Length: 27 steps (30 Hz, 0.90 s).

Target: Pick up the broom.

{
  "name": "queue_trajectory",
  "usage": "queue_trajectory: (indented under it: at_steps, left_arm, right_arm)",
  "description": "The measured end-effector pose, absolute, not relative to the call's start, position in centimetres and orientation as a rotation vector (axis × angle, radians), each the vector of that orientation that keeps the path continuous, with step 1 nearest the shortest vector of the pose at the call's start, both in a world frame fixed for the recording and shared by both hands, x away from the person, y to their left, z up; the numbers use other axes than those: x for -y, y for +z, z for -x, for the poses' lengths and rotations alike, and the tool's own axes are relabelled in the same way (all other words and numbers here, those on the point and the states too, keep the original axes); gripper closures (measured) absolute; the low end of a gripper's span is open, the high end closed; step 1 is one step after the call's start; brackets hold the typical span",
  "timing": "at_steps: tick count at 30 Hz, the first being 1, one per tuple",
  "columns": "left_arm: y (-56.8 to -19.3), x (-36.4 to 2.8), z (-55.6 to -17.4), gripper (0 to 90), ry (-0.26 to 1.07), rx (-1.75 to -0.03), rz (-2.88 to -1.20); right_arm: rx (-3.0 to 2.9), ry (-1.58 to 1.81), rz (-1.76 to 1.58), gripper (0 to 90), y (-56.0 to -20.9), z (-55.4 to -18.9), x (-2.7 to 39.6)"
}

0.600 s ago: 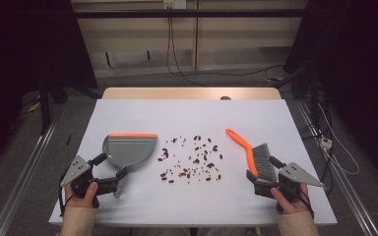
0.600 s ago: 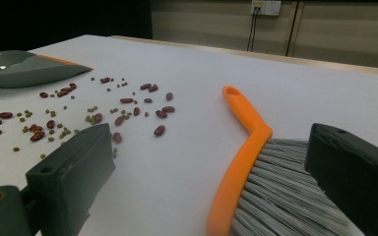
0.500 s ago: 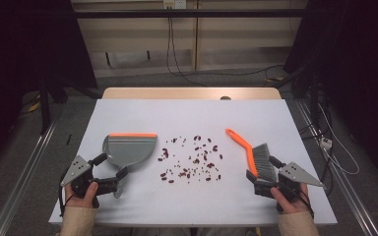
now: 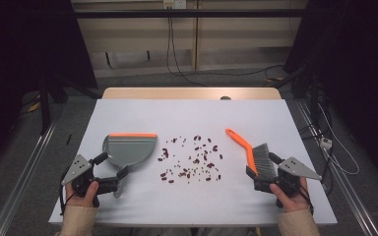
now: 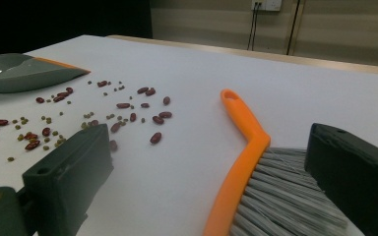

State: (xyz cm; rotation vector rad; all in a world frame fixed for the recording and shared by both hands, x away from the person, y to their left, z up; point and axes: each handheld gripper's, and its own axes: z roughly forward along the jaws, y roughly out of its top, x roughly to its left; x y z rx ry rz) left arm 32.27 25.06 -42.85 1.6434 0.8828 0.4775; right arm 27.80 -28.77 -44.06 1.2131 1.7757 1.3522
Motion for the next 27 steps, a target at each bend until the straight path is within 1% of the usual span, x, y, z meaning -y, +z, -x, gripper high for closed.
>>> queue_trajectory:
  at_steps: [12,18,22,24,25,26,27]
  left_arm:
    - [-42.7,-25.4,-32.0,3.9,0.500,-0.890,-1.644]
    - [-42.8,-25.5,-31.9,3.9,0.496,-0.899,-1.632]
    - [-42.7,-25.5,-31.8,3.9,0.503,-0.892,-1.636]
    - [-42.7,-25.5,-31.8,3.9,0.500,-0.891,-1.636]
    - [-42.7,-25.5,-31.8,3.9,0.500,-0.889,-1.635]
    - [-42.7,-25.4,-31.8,3.9,0.499,-0.889,-1.632]
    - [-42.7,-25.5,-31.8,3.9,0.499,-0.888,-1.632]
  right_arm:
    - [-1.880,1.279,-1.218,3.9,-43.1,-29.6,27.4]
    - [-1.904,1.256,-1.251,8.0,-42.7,-31.2,26.7]
    - [-1.911,1.238,-1.285,12.6,-42.1,-32.7,26.2]
    - [-1.919,1.231,-1.309,16.8,-41.8,-33.5,26.2]
    - [-1.945,1.215,-1.307,22.5,-41.5,-34.2,26.2]
    - [-1.949,1.194,-1.309,23.4,-41.4,-34.5,26.2]
    - [-1.950,1.181,-1.319,26.9,-41.4,-34.8,26.3]
